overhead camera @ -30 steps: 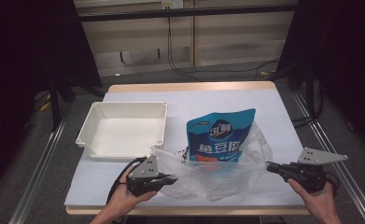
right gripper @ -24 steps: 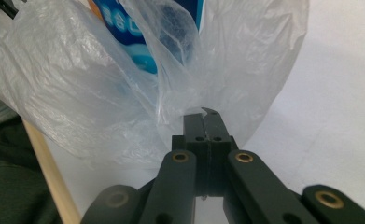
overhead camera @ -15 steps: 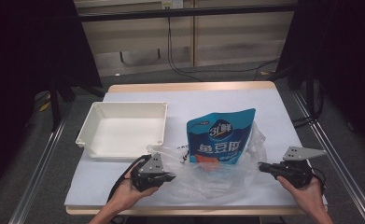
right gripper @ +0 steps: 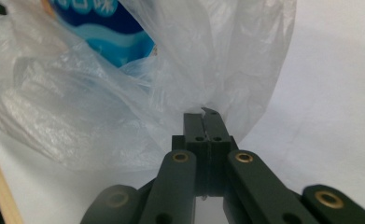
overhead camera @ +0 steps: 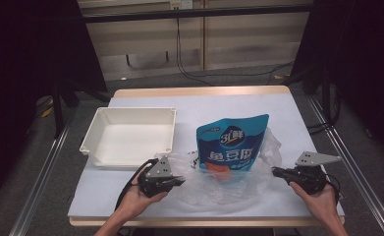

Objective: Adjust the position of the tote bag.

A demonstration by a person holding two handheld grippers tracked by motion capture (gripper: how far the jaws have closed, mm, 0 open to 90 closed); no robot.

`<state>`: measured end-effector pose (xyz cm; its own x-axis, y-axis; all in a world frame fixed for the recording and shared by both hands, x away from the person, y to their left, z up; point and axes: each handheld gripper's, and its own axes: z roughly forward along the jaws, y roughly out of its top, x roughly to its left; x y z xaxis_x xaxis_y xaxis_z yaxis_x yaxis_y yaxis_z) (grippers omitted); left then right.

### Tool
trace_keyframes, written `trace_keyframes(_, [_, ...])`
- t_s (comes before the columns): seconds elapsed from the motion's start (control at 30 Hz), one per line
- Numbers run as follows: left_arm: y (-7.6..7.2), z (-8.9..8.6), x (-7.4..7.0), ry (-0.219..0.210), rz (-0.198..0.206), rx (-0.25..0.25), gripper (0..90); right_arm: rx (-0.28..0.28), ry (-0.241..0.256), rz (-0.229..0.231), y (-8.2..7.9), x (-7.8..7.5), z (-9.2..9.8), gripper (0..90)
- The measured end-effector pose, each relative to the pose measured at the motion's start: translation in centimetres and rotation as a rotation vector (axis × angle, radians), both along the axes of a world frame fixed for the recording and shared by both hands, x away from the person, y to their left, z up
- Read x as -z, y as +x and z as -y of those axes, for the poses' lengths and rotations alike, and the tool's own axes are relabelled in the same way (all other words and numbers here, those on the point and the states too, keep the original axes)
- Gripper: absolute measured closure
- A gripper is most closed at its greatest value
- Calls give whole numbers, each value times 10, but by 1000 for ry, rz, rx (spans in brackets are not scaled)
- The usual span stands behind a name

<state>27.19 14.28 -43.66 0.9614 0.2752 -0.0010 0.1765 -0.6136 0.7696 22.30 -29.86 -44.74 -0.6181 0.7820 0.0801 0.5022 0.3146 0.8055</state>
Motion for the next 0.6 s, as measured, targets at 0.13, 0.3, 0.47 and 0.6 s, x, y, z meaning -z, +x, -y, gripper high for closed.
trace_keyframes(0.13, [-3,6,-6,-16,34,2,900,57,14,19,2,-2,8,900])
trace_keyframes(0.3, [-1,16,-5,-12,34,-6,899,79,0,-27,7,9,11,900])
trace_keyframes(0.47, [-2,16,2,68,35,9,900,68,-34,-56,9,13,9,900])
trace_keyframes(0.6, [-1,8,13,92,1,9,900,39,-74,-90,7,22,6,900])
